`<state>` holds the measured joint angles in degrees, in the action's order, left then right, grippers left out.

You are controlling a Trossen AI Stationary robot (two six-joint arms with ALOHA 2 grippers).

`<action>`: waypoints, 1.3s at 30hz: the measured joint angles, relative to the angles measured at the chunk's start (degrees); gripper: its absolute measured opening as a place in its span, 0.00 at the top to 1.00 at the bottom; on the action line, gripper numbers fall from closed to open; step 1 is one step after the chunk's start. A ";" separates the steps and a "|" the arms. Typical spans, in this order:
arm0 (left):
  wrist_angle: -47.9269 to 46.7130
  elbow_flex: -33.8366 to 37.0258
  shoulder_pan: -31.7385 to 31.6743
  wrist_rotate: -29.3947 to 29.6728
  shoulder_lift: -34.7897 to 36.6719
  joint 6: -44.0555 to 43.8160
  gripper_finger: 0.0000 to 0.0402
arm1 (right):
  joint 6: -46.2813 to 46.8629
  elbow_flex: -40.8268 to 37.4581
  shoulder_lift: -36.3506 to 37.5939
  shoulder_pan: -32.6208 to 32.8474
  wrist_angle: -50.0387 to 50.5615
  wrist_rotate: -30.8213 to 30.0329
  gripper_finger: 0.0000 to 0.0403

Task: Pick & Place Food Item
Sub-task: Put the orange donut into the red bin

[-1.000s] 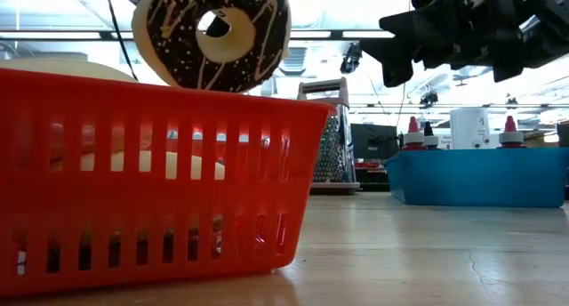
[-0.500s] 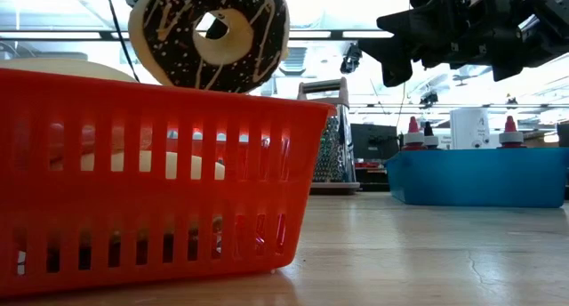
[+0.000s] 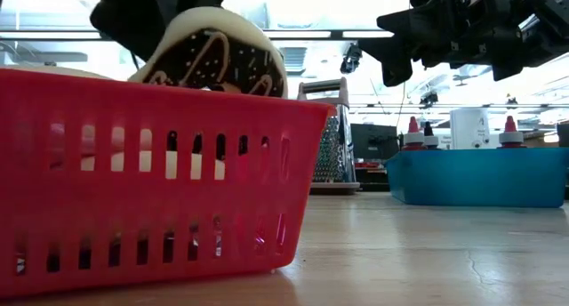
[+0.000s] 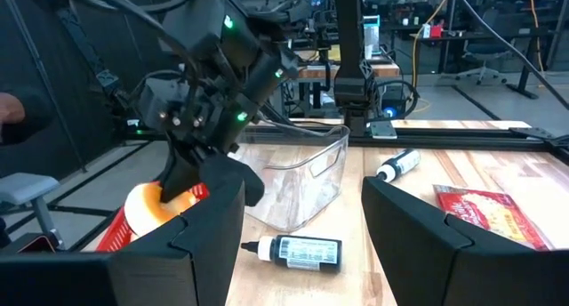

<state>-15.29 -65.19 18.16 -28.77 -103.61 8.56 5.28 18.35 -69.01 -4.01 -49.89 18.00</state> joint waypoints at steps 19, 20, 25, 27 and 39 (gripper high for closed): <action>-2.32 -0.02 -0.09 -3.06 -0.57 -0.60 0.95 | 0.10 0.00 0.00 0.00 0.13 0.00 0.44; -2.30 -0.02 -0.09 -3.04 -0.57 -0.61 0.94 | 0.18 0.00 0.00 0.00 0.13 0.00 0.44; -2.28 -0.02 -0.09 -3.02 -0.57 -0.18 0.91 | 0.31 0.00 0.00 0.00 0.29 0.00 0.44; -2.28 -0.04 -0.09 -3.02 -0.57 -0.18 0.90 | 0.32 0.00 0.00 0.00 0.44 0.00 0.44; -2.02 -0.04 -0.09 -0.29 -0.55 -2.91 0.70 | 0.09 0.00 0.00 0.00 0.45 0.00 0.44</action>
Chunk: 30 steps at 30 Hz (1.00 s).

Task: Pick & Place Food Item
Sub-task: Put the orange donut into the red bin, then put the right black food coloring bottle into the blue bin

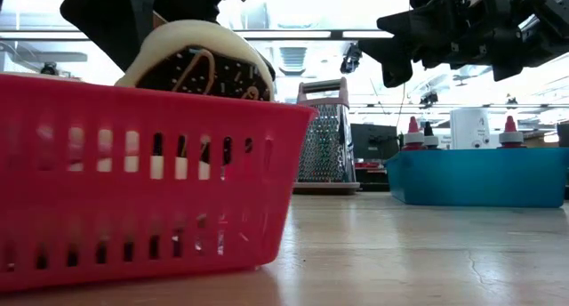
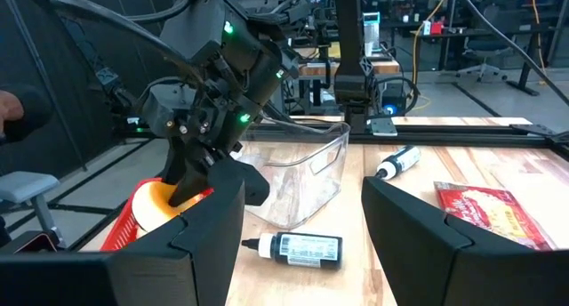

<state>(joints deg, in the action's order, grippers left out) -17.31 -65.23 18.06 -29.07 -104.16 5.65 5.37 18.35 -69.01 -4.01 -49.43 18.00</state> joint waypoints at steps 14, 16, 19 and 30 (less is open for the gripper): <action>-1.01 0.00 0.00 -0.09 1.00 -0.24 0.46 | 0.02 -0.01 0.00 0.00 1.25 0.02 0.44; -1.13 0.00 0.00 -0.10 1.48 -0.24 0.46 | 0.02 0.00 0.00 0.00 1.25 0.02 0.44; -1.21 0.00 0.00 -0.14 2.16 -0.11 0.46 | 0.02 -0.02 0.00 0.00 1.25 0.02 0.44; -7.24 0.00 -0.28 5.40 6.02 0.79 0.46 | 0.02 -0.02 0.00 0.02 1.49 0.07 0.44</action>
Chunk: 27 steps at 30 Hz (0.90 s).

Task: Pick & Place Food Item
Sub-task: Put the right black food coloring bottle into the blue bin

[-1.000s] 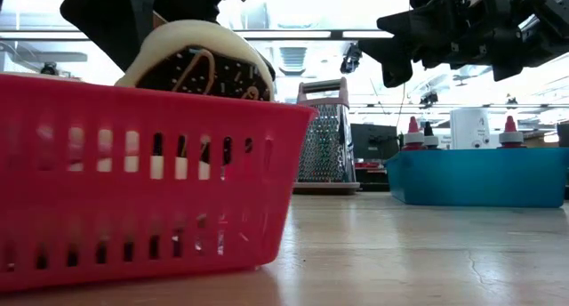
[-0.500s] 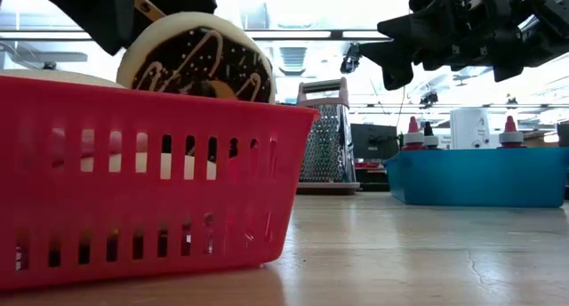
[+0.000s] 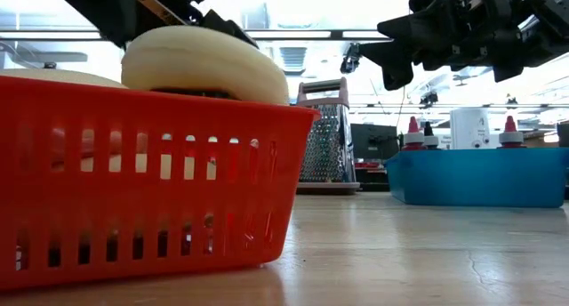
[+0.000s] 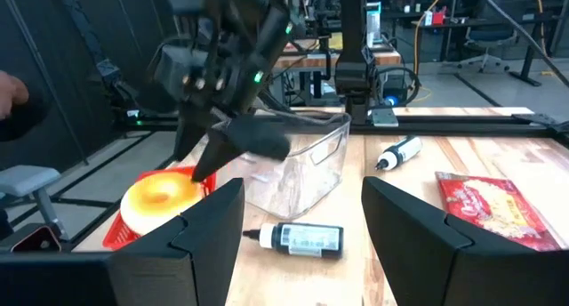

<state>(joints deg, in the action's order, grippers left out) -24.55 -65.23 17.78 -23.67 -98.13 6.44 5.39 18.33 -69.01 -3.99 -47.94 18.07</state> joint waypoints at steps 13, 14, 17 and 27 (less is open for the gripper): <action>4.97 3.65 -0.09 29.74 9.58 -1.98 0.46 | -2.96 0.00 0.00 1.27 3.45 0.45 0.44; 6.36 4.81 -0.11 30.88 10.90 -2.16 0.46 | -3.38 0.25 0.00 1.27 4.30 0.54 0.44; 11.04 9.20 -0.18 33.91 15.34 -3.09 0.46 | -4.56 1.86 -0.08 1.20 7.94 0.35 0.44; 25.66 25.97 -1.70 42.86 27.94 -11.27 0.46 | -14.47 11.56 -6.56 1.36 21.27 -0.05 0.44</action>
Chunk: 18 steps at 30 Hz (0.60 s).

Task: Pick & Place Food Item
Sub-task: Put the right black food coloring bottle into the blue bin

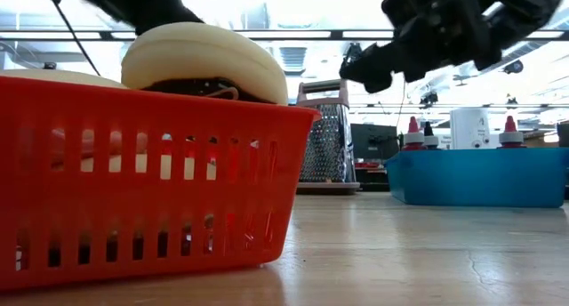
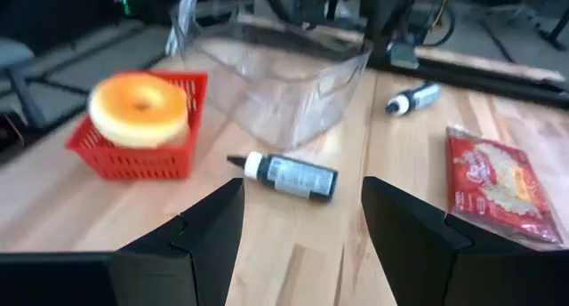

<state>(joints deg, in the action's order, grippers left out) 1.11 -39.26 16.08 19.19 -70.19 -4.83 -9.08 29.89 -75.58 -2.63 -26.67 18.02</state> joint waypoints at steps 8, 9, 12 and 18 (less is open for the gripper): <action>2.33 5.89 -0.51 5.32 5.79 -2.11 0.46 | -7.42 11.48 -11.71 0.02 11.76 -7.43 0.44; 2.28 6.13 -0.52 5.70 6.10 -2.12 0.46 | -8.12 13.11 -13.18 0.00 14.18 -10.41 0.44; 1.93 6.98 -0.62 6.08 7.31 -1.86 0.46 | -8.51 18.21 -16.70 -0.11 21.12 -13.20 0.44; -2.28 6.98 -1.61 6.17 9.03 -3.78 0.46 | -9.54 22.86 -19.28 1.00 23.32 -6.59 0.44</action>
<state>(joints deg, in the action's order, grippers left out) -1.17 -32.28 14.47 25.36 -61.16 -8.61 -18.62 52.75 -94.86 -1.63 -3.36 11.43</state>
